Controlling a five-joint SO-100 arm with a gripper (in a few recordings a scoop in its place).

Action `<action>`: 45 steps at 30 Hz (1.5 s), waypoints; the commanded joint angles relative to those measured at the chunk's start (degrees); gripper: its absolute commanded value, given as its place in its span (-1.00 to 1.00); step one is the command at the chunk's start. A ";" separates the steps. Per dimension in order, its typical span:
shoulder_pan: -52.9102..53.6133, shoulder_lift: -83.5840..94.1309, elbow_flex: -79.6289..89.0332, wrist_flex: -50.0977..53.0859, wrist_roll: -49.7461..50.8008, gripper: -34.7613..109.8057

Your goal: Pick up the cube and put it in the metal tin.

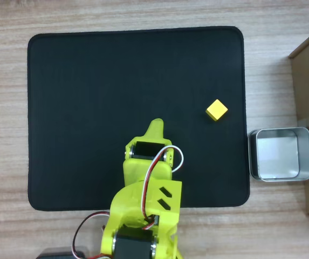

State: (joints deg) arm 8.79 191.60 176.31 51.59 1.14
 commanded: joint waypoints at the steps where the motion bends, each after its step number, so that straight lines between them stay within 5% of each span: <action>1: -4.83 1.14 -0.26 0.35 -3.87 -0.43; 17: 4.48 -14.24 -16.96 1.76 -14.06 -0.33; 26: 14.41 -25.40 -25.75 3.16 -29.00 -0.24; 45: 21.53 -74.00 -55.20 9.32 -56.60 -0.06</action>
State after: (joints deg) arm 29.71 118.21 123.31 59.33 -54.32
